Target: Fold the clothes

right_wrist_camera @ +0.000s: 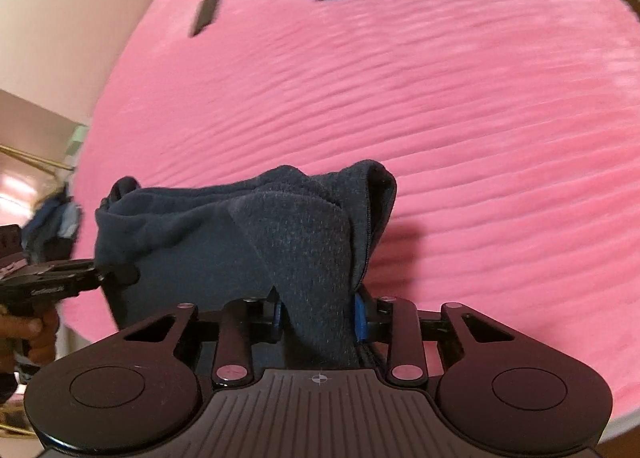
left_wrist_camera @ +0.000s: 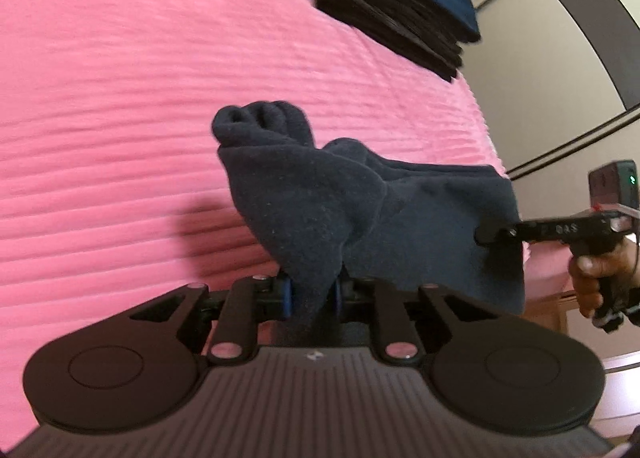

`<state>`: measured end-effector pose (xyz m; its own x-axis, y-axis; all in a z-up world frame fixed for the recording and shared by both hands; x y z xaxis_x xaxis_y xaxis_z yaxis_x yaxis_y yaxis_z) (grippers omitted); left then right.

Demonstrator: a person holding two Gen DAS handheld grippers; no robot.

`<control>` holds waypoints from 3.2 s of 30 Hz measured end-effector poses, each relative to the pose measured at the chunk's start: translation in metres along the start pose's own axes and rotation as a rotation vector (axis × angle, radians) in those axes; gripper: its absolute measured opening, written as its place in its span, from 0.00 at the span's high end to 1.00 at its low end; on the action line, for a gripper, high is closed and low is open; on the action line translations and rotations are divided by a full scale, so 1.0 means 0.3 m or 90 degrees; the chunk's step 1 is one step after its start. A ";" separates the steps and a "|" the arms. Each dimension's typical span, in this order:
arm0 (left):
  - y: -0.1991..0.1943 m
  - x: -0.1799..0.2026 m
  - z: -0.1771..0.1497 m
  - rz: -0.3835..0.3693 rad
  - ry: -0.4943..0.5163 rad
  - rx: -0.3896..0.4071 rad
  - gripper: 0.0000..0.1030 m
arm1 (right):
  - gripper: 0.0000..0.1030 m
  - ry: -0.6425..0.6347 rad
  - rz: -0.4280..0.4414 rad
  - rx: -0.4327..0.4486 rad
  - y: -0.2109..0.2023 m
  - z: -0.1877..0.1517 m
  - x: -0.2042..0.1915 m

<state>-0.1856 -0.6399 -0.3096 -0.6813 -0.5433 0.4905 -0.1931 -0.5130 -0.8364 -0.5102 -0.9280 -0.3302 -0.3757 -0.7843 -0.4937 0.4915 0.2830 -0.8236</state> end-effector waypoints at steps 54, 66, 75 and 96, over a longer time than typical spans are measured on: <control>-0.284 -0.290 -0.478 0.211 0.483 0.335 0.55 | 0.43 -0.590 -0.111 0.356 0.208 -0.437 -0.576; -0.109 -0.343 -0.676 0.381 0.723 0.285 0.79 | 0.62 -0.961 -0.349 0.178 0.447 -0.615 -0.690; -0.138 -0.396 -0.636 0.375 0.670 0.288 0.87 | 0.79 -0.935 -0.345 0.182 0.446 -0.534 -0.695; -0.335 -0.431 -0.627 0.249 0.191 0.331 0.76 | 0.55 -0.851 -0.138 0.206 0.411 -0.513 -0.781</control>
<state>-0.2109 -0.3932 -0.3348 -0.8111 -0.5843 0.0270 0.4161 -0.6088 -0.6755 -0.4826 -0.6244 -0.3592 0.4707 -0.7743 0.4229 0.7473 0.0951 -0.6576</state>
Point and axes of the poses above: each gripper's, at about its wrist camera, not at the fingertips, and y roughly the way its jaws point, x to its right, z to its top, the point moved 7 cm from there along y, roughly the way its jaws point, and after that the axes turned 9 degrees about -y, right-handed, at the moved point
